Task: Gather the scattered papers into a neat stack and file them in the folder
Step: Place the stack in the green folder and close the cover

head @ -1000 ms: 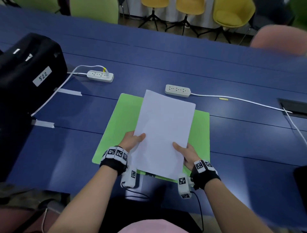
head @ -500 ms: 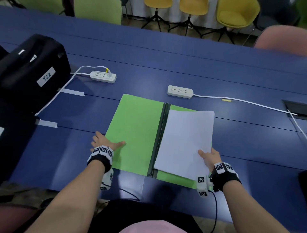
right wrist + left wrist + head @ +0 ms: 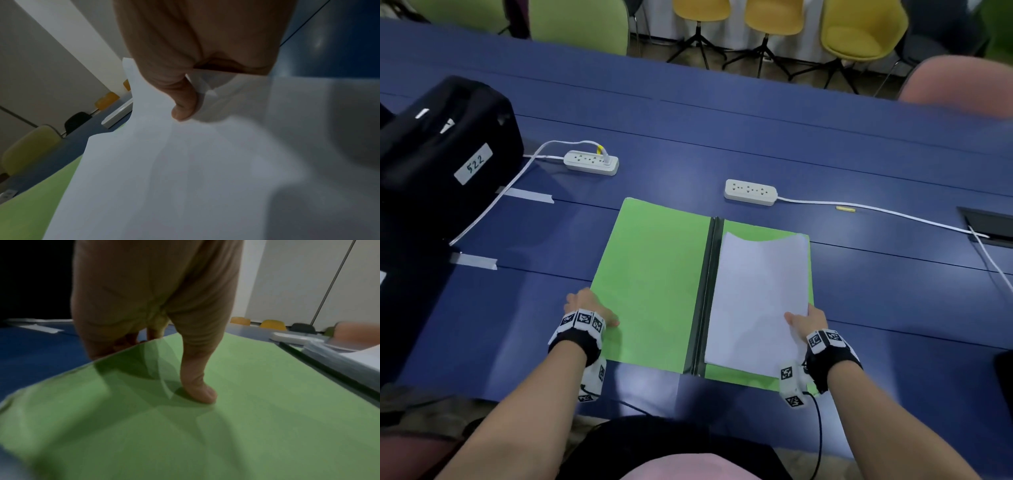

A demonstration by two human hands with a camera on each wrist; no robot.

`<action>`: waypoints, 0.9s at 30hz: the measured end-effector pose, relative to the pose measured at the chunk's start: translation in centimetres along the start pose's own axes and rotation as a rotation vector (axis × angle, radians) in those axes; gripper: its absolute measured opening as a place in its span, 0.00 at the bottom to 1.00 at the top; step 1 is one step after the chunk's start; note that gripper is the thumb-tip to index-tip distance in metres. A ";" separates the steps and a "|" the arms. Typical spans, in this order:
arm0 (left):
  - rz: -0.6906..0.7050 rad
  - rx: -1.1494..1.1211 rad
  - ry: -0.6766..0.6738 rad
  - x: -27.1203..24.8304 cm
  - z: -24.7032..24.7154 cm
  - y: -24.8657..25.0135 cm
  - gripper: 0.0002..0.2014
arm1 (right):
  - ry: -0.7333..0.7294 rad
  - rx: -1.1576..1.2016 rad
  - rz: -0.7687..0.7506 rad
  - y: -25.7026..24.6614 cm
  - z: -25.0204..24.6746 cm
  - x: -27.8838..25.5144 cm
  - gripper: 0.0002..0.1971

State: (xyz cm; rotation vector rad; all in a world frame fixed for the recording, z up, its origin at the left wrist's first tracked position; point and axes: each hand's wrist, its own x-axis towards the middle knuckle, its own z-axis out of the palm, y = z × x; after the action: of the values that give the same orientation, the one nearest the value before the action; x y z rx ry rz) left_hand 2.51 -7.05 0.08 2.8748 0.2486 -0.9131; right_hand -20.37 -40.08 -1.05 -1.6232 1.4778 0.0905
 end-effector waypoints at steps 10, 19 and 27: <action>0.200 -0.363 -0.005 -2.9 -4.8 -0.5 0.21 | 0.066 -0.162 -0.025 -1.1 0.7 -1.2 0.14; 0.547 -0.529 -0.324 -9.1 -9.1 0.2 0.15 | 0.128 -0.306 0.023 -1.5 0.3 -1.3 0.32; 0.716 -0.575 -0.529 -14.9 -9.1 3.1 0.18 | -0.087 -0.066 -0.548 -9.7 0.3 -6.1 0.16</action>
State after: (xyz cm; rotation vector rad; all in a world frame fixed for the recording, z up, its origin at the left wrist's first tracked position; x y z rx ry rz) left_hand -3.78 -10.43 16.35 1.8803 -0.4610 -1.1385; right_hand -13.94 -36.57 7.78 -1.9960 0.9315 -0.0989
